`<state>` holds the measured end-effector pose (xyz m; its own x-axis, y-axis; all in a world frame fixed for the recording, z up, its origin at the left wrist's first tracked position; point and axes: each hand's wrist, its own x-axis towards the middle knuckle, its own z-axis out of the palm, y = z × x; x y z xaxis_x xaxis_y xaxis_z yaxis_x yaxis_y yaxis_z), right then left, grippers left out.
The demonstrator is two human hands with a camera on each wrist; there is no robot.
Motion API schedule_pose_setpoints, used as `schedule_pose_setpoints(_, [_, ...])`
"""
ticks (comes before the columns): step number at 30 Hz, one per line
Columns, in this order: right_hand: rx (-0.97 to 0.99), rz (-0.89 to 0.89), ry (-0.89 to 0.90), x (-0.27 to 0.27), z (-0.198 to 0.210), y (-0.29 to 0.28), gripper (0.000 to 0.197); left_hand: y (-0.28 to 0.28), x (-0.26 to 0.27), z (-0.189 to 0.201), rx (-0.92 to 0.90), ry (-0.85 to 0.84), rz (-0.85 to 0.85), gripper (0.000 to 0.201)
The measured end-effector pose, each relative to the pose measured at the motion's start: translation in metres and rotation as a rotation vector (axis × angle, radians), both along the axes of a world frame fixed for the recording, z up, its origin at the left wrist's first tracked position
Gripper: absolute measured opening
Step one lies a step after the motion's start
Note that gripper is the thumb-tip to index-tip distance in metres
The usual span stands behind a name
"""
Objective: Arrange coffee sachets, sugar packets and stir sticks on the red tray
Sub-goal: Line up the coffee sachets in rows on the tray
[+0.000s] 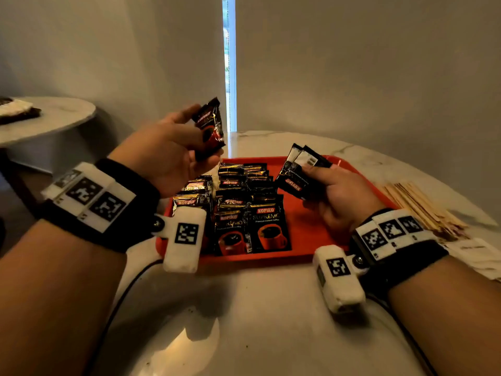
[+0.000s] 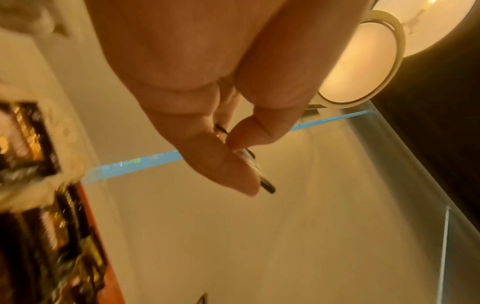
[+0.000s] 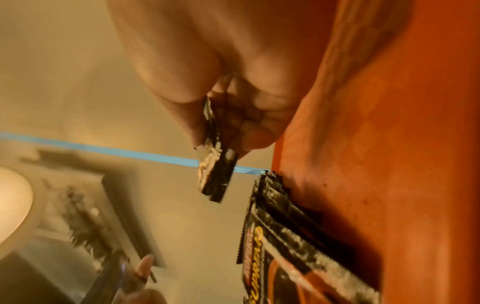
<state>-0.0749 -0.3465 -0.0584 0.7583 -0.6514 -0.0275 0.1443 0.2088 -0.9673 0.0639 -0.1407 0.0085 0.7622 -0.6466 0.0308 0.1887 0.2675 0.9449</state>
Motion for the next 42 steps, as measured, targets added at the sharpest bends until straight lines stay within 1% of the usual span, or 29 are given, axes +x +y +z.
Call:
schedule_pose_setpoints(2, [0.079,0.018,0.037,0.002,-0.007,-0.004,0.021,0.006,0.004,0.004,0.095,-0.068,0.008,0.052])
schedule_pose_setpoints(5, [0.106,0.079,0.059,0.002,-0.008,-0.005,0.020,0.016,0.006,0.002,0.242,-0.125,-0.005,0.030])
schedule_pose_setpoints(7, [0.111,0.117,0.047,0.002,-0.007,-0.005,0.021,0.022,0.006,-0.005,0.377,-0.150,-0.010,0.020])
schedule_pose_setpoints(9, [0.115,0.138,0.036,0.001,-0.008,-0.004,0.021,0.028,0.007,-0.012,0.541,-0.191,-0.022,0.015])
schedule_pose_setpoints(11, [0.114,0.147,0.036,0.000,-0.008,-0.003,0.020,0.032,0.009,-0.020,0.691,-0.267,-0.046,0.011])
schedule_pose_setpoints(14, [0.105,0.144,0.038,-0.001,-0.008,-0.004,0.019,0.032,0.014,-0.029,0.851,-0.379,-0.028,0.007])
schedule_pose_setpoints(16, [0.096,0.144,0.038,-0.001,-0.008,-0.003,0.022,0.030,0.016,-0.031,0.918,-0.461,-0.001,0.005])
schedule_pose_setpoints(18, [0.089,0.148,0.040,-0.001,-0.008,-0.003,0.023,0.028,0.015,-0.031,0.960,-0.492,0.007,0.005])
schedule_pose_setpoints(20, [0.093,0.149,0.037,-0.001,-0.008,-0.004,0.025,0.028,0.015,-0.032,0.990,-0.479,0.014,0.006])
schedule_pose_setpoints(24, [0.089,0.157,0.043,-0.001,-0.008,-0.004,0.018,0.029,0.020,-0.036,1.046,-0.456,0.053,0.009])
schedule_pose_setpoints(28, [0.084,0.155,0.048,0.000,-0.009,-0.005,0.032,0.030,0.023,-0.041,1.081,-0.418,0.062,0.010])
schedule_pose_setpoints(34, [0.095,0.156,0.057,0.002,-0.011,-0.007,0.033,0.029,0.024,-0.042,1.031,-0.336,0.052,0.012])
schedule_pose_setpoints(42, [0.073,0.144,0.078,0.002,-0.011,-0.008,0.042,0.032,0.020,-0.043,1.091,-0.368,0.067,0.016])
